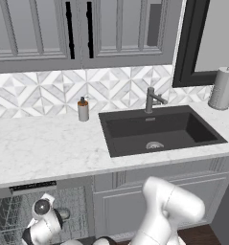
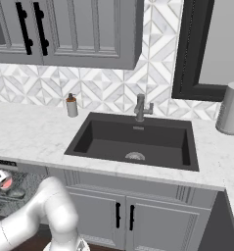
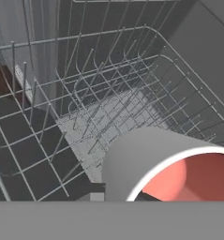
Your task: Pick up the cup and bowl from the counter, place them in the dishwasher, and close the dishwasher door.
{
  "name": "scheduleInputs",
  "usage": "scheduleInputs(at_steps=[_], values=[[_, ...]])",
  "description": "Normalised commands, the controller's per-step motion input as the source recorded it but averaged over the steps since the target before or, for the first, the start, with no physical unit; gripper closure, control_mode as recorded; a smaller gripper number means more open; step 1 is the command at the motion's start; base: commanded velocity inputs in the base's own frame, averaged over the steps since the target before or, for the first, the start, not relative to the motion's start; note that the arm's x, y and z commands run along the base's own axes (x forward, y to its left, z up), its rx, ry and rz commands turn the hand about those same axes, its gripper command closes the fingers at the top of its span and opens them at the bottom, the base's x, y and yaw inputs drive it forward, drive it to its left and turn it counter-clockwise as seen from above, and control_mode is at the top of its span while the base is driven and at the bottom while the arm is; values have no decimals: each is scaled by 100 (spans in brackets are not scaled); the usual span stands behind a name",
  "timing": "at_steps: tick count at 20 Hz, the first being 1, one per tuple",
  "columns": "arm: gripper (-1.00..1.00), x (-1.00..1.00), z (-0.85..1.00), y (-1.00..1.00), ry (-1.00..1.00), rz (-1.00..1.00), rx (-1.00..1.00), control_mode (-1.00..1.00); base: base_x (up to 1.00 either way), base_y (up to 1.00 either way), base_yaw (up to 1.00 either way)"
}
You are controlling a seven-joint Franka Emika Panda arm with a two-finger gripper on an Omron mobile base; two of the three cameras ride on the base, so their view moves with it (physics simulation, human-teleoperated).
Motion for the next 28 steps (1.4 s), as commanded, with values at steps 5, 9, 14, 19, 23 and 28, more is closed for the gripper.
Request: scheduleInputs(at_steps=[5, 9, 14, 19, 23, 28], values=[[100, -3, -44, 0, -2, 0, 0, -100, 0, 0, 0], [-100, -34, -36, 11, 0, 0, 0, -100, 0, 0, 0], [-100, -19, -6, 11, -12, 0, 0, -100, 0, 0, 0], [-100, -15, 15, 0, -18, 0, 0, -100, 0, 0, 0], [-100, -50, 38, 0, -5, -1, 0, -100, 0, 0, 0], [-100, -72, 78, -6, 28, -10, 0, -100, 0, 0, 0]])
